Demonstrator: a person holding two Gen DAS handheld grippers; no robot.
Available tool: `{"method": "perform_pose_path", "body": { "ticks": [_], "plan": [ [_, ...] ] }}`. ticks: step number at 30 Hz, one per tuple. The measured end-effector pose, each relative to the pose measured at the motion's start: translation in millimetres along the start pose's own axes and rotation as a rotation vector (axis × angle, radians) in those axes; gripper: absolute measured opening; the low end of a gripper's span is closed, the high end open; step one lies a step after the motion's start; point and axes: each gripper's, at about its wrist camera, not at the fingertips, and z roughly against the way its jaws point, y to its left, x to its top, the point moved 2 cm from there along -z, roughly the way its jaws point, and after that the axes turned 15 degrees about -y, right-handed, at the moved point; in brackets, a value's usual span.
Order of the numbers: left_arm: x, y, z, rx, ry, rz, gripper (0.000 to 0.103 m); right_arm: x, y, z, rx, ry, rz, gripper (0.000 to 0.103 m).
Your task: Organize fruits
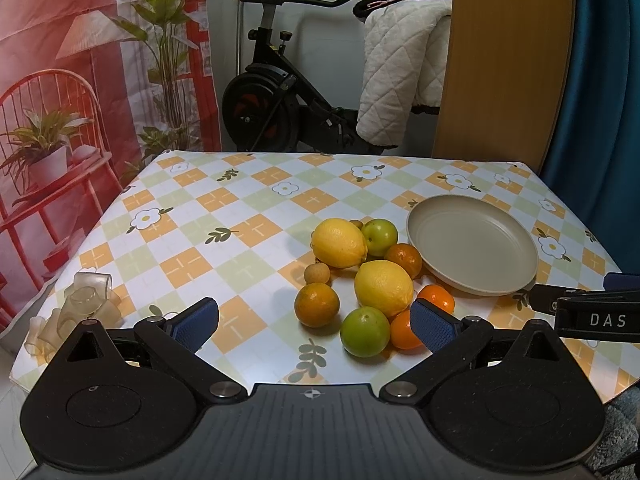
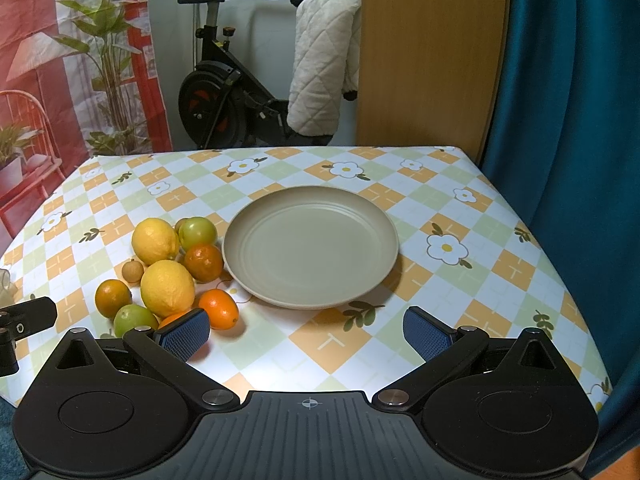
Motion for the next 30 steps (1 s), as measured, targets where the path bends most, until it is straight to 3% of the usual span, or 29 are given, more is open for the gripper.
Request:
{"method": "perform_pose_path", "body": {
  "ticks": [30],
  "plan": [
    [-0.4,0.1,0.2,-0.005,0.007,0.006,0.103,-0.4,0.4,0.8,0.001,-0.002,0.0,0.102]
  ]
}}
